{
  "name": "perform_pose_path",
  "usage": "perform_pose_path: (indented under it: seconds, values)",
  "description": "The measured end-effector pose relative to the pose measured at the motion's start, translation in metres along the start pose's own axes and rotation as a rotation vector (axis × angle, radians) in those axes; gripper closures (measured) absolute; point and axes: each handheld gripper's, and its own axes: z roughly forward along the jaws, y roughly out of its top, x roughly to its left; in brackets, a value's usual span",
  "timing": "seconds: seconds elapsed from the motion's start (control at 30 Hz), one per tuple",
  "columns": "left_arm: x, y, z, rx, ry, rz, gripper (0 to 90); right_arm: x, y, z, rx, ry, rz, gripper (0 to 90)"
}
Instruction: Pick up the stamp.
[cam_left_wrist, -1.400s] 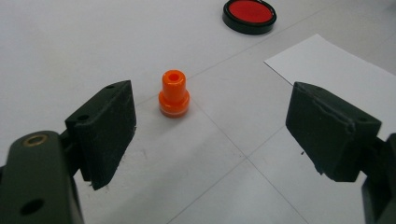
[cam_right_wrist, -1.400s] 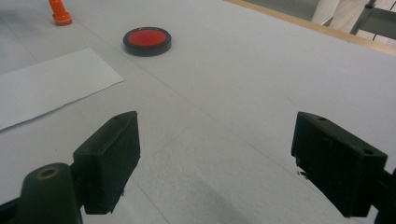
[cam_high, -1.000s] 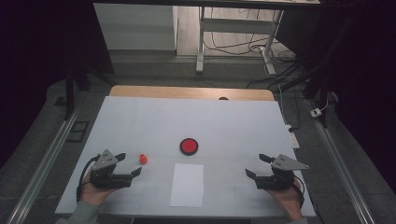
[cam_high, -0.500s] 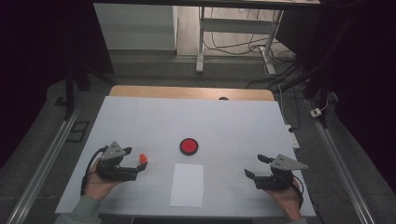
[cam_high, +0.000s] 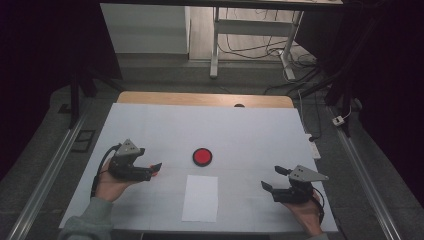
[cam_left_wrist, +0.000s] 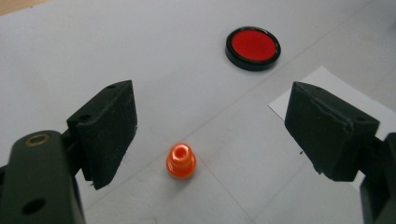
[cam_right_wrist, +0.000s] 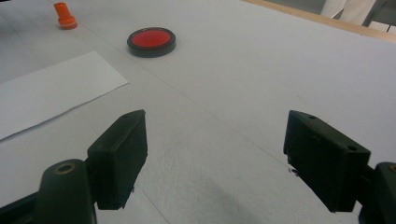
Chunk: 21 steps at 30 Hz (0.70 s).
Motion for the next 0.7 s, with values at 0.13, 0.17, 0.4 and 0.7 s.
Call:
perform_pose_path:
  seconds: [0.13,0.17,0.4,0.7]
  values:
    - [0.005,0.003,0.006,0.011,0.001,-0.011,17.4,0.0,0.0,0.0,-0.005,0.0,0.0,21.5]
    - [0.006,0.003,0.007,0.017,-0.002,-0.014,17.4,0.0,0.0,0.001,0.0,0.002,-0.002,21.5]
    - [0.01,-0.003,0.016,0.052,0.008,0.016,18.3,0.0,-0.001,0.002,0.012,-0.008,-0.005,21.9]
    - [0.009,-0.014,0.031,0.113,-0.007,0.03,22.4,0.0,-0.003,-0.001,0.018,-0.02,-0.005,22.3]
